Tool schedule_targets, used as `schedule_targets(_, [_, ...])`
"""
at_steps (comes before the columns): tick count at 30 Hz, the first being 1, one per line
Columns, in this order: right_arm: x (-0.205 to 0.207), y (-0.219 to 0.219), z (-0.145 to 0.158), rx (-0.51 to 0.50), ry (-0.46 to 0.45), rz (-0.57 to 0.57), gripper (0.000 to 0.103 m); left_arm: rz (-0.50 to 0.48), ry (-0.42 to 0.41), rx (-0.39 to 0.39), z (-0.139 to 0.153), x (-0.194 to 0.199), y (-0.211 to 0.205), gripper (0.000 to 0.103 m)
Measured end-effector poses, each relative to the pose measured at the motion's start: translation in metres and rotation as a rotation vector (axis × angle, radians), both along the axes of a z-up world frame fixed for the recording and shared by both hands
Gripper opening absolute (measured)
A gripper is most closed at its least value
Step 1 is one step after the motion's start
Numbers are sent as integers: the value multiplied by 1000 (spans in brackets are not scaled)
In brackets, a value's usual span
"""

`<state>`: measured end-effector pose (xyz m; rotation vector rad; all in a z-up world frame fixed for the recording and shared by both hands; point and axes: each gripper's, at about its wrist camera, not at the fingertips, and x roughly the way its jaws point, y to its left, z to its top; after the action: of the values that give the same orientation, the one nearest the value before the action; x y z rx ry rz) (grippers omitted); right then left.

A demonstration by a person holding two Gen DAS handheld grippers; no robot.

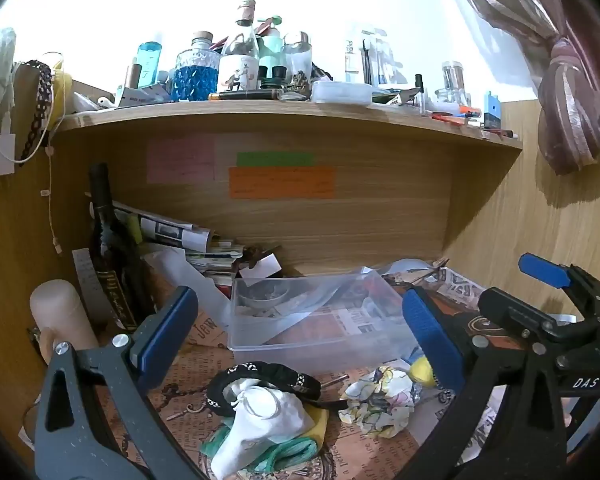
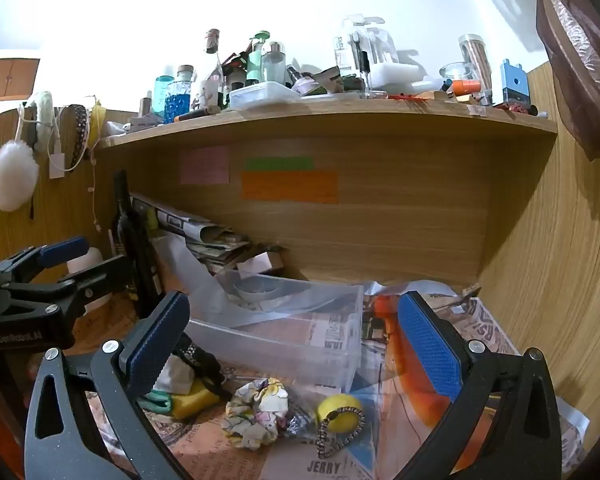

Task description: Organize soft objects

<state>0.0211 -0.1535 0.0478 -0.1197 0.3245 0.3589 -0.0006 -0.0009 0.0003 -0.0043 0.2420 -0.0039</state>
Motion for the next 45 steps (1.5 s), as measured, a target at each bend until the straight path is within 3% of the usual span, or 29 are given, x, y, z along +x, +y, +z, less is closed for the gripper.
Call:
schedule_targets(6, [0,-1,-1,8,5,-2,103,-7,-5,0,2,-2,-4,103])
schedule_targets(13, [-1,-1,2,15,10,1,103,-23,12,-66,-1,1,9,103])
schedule_targets(45, [2,1,4,42,17,15,103,-20,-3,-38,0,-4,5,103])
